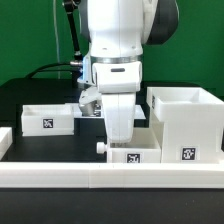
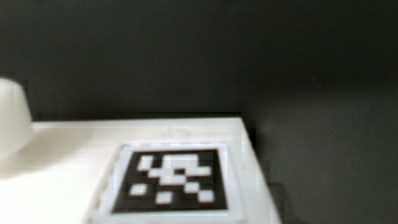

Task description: Assemble drawer

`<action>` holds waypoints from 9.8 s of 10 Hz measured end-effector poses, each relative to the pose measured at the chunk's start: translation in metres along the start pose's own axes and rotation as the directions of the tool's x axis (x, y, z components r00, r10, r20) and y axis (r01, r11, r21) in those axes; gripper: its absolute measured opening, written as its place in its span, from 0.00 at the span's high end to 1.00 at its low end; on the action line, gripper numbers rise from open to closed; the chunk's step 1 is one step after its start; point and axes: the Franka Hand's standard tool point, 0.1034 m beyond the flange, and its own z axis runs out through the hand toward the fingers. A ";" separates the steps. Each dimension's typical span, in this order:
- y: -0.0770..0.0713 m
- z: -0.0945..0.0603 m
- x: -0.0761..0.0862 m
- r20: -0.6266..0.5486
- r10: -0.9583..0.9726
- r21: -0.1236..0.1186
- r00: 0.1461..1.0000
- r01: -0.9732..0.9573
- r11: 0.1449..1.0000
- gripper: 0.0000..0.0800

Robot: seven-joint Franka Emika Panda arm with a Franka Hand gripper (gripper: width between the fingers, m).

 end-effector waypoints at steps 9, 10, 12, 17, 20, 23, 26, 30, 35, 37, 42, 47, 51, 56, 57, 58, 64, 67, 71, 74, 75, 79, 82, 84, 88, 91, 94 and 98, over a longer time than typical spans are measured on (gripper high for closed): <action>0.000 0.000 0.001 0.001 -0.009 -0.011 1.000 0.009 1.000 0.95; 0.000 0.000 0.001 0.003 -0.018 -0.017 1.000 0.018 1.000 0.95; 0.000 0.000 0.002 0.005 -0.023 -0.016 1.000 0.023 1.000 0.95; 0.002 0.000 -0.001 0.010 -0.021 0.005 1.000 0.021 1.000 0.95; 0.002 0.000 -0.004 0.012 -0.090 0.006 0.996 0.090 0.996 0.95; 0.002 0.000 -0.006 0.016 -0.171 0.007 0.985 0.171 0.985 0.95; 0.002 0.000 -0.001 0.013 -0.109 0.005 0.994 0.109 0.994 0.95; 0.002 0.000 -0.001 0.012 -0.040 -0.005 0.999 0.040 0.999 0.95; -0.001 0.002 0.008 0.010 0.086 -0.004 0.996 -0.086 0.996 0.95; -0.001 0.002 0.013 0.007 0.095 -0.012 0.995 -0.095 0.995 0.95; 0.001 0.003 0.011 0.009 -0.004 -0.011 1.000 0.004 1.000 0.95; 0.001 0.003 0.014 0.009 0.014 -0.011 1.000 -0.014 1.000 0.95; 0.002 0.002 0.015 0.008 0.026 -0.016 1.000 -0.026 1.000 0.62; 0.008 -0.018 0.021 0.012 0.044 -0.037 0.999 -0.043 0.998 0.20; 0.012 -0.029 0.022 0.018 0.050 -0.042 0.999 -0.049 0.998 0.19; 0.016 -0.044 0.020 0.027 0.050 -0.048 0.998 -0.048 0.998 0.19; 0.025 -0.061 -0.017 0.043 0.037 -0.063 0.998 -0.034 0.997 0.19; 0.025 -0.052 -0.023 0.038 0.006 -0.054 0.999 -0.004 0.999 0.19; 0.030 -0.033 -0.049 0.004 -0.029 -0.037 1.000 0.029 0.999 0.19; 0.030 -0.021 -0.054 -0.006 -0.024 -0.025 1.000 0.024 0.999 0.19; 0.033 -0.019 -0.052 -0.006 -0.028 -0.026 1.000 0.028 0.999 0.19; 0.048 -0.020 -0.023 -0.018 -0.085 -0.040 0.996 0.084 0.996 0.19; 0.050 -0.020 -0.022 -0.014 -0.096 -0.039 0.995 0.096 0.995 0.19; 0.048 -0.017 -0.017 -0.019 -0.095 -0.034 0.995 0.095 0.995 0.19; 0.047 -0.013 0.007 -0.029 -0.038 -0.029 0.999 0.037 0.999 0.19; 0.048 -0.013 0.011 -0.027 -0.022 -0.033 0.999 0.021 0.999 0.19; 0.048 -0.013 0.012 -0.026 -0.025 -0.032 0.999 0.025 0.999 0.19; 0.048 -0.013 0.012 -0.017 -0.015 -0.021 1.000 0.014 1.000 0.19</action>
Offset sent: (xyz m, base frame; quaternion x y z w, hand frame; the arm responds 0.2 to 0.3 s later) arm 0.0005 0.0100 -0.0036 0.0133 -0.0239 -0.0904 0.9955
